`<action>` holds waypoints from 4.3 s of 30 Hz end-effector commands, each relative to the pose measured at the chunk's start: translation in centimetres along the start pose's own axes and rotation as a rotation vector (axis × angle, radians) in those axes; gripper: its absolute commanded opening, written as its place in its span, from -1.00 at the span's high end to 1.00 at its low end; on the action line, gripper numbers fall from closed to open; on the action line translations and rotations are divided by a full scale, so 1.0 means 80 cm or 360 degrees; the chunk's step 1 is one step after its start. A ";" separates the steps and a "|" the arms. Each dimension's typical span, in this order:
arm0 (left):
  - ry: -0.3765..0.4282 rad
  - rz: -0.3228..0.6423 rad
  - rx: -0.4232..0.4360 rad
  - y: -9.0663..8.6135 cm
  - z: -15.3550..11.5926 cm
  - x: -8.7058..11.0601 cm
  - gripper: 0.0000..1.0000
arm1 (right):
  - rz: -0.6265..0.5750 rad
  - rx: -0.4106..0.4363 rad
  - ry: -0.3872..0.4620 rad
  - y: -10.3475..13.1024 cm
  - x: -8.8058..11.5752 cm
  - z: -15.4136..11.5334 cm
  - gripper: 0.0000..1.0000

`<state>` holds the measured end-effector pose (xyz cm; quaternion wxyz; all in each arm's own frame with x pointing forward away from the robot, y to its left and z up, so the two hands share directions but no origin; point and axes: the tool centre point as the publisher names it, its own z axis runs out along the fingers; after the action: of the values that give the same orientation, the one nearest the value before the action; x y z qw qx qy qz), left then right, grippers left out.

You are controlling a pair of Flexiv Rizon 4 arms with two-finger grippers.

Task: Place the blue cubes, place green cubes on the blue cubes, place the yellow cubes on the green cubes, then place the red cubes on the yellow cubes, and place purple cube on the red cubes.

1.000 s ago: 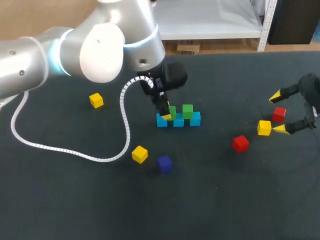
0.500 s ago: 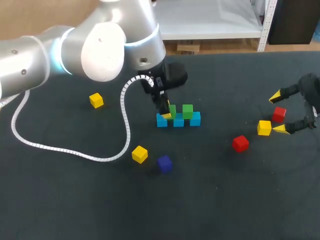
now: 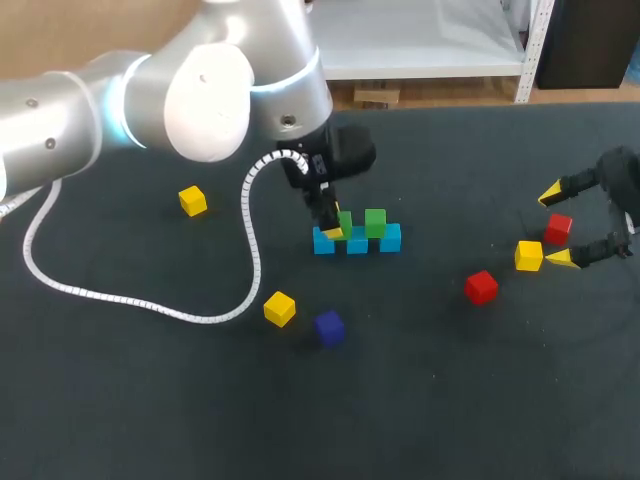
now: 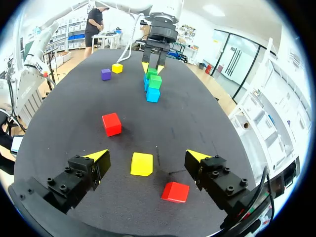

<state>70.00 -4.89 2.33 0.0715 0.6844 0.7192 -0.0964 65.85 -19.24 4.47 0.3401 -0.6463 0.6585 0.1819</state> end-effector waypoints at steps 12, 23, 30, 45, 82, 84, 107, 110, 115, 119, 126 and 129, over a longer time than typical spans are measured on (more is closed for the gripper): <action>-0.0002 0.0002 0.0003 0.005 -0.001 0.000 1.00 | -0.0002 0.0001 -0.0006 0.000 0.001 0.001 -1.00; 0.0006 -0.0005 0.0013 0.006 0.000 0.001 1.00 | -0.0002 0.0001 -0.0006 0.000 0.001 0.001 -1.00; 0.0011 -0.0010 0.0017 0.006 0.001 0.000 0.41 | -0.0002 0.0001 -0.0006 0.000 0.001 0.001 -1.00; 0.0010 -0.0006 0.0029 0.005 0.003 0.000 0.04 | -0.0002 0.0001 -0.0006 0.000 0.001 0.001 -1.00; -0.0436 -0.0035 -0.0111 -0.041 -0.146 0.102 -1.00 | -0.0002 0.0001 -0.0006 0.000 0.001 0.001 -1.00; -0.0446 -0.0043 -0.0108 -0.043 -0.151 0.114 -1.00 | -0.0002 0.0001 -0.0006 0.000 0.001 0.001 -1.00; -0.0548 -0.0079 -0.0104 -0.051 -0.195 0.252 -1.00 | -0.0002 0.0001 -0.0006 0.000 0.001 0.001 -1.00; -0.0543 -0.0102 -0.0109 -0.054 -0.198 0.262 -1.00 | -0.0002 0.0001 -0.0006 0.000 0.001 0.001 -1.00; -0.0554 -0.0179 -0.0121 -0.055 -0.201 0.282 -1.00 | -0.0002 0.0001 -0.0006 0.000 0.001 0.001 -1.00; -0.0546 -0.0180 -0.0126 -0.056 -0.203 0.292 -1.00 | -0.0002 0.0001 -0.0006 0.000 0.001 0.001 -1.00; -0.0536 -0.0141 -0.0133 -0.056 -0.209 0.294 -1.00 | -0.0002 0.0001 -0.0006 0.000 0.001 0.001 -1.00; -0.0530 -0.0120 -0.0130 -0.055 -0.211 0.293 -1.00 | -0.0002 0.0001 -0.0006 0.000 0.001 0.001 -1.00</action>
<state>64.88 21.60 13.24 0.2138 0.6258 0.7278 -0.1813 65.86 -19.24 4.47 0.3401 -0.6463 0.6585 0.1820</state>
